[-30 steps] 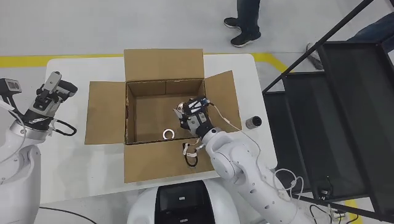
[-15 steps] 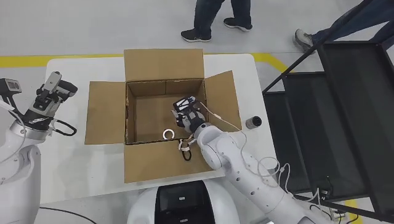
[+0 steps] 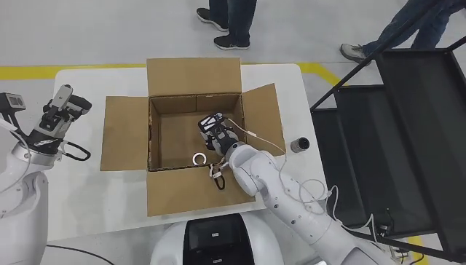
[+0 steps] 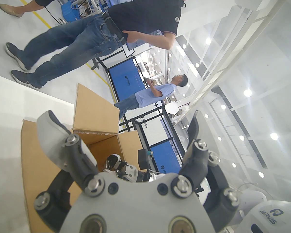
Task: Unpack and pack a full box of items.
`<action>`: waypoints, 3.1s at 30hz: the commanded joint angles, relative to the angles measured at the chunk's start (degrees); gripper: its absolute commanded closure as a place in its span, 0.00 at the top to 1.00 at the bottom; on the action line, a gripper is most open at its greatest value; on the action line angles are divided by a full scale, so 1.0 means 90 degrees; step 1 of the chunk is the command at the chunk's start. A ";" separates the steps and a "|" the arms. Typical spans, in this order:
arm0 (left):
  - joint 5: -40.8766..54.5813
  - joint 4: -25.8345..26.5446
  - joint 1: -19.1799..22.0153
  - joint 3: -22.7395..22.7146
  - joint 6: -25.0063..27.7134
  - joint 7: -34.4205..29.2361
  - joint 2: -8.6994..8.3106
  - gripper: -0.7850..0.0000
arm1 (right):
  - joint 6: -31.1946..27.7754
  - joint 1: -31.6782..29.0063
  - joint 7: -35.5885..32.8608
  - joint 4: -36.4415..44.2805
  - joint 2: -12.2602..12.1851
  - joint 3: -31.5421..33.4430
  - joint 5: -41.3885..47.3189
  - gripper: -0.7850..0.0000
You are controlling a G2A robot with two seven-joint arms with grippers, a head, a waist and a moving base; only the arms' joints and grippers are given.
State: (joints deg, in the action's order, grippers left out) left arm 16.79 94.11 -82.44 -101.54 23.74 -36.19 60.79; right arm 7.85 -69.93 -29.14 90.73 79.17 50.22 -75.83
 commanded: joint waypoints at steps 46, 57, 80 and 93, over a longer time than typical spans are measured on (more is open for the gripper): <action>0.0000 0.0000 0.0000 0.0000 0.0000 0.0000 0.0000 1.00 | -0.0006 -0.0013 0.0036 -0.0002 -0.0003 0.0010 -0.0033 1.00; 0.0000 0.0000 0.0000 0.0000 0.0000 0.0000 0.0000 1.00 | -0.0183 -0.0358 0.0298 0.0388 -0.0045 0.0262 -0.0147 1.00; 0.0000 0.0000 0.0000 0.0000 0.0000 0.0000 0.0000 1.00 | -0.1375 -0.3399 0.2545 0.3447 -0.0517 0.2750 0.0476 1.00; 0.0000 0.0000 0.0000 0.0000 0.0000 0.0000 0.0000 1.00 | -0.0239 -0.4217 0.3182 0.2613 -0.0502 0.3823 0.1618 1.00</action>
State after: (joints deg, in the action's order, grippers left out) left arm 16.79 94.11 -82.44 -101.53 23.74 -36.19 60.79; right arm 5.66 -108.15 -0.45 115.22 74.64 84.66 -61.59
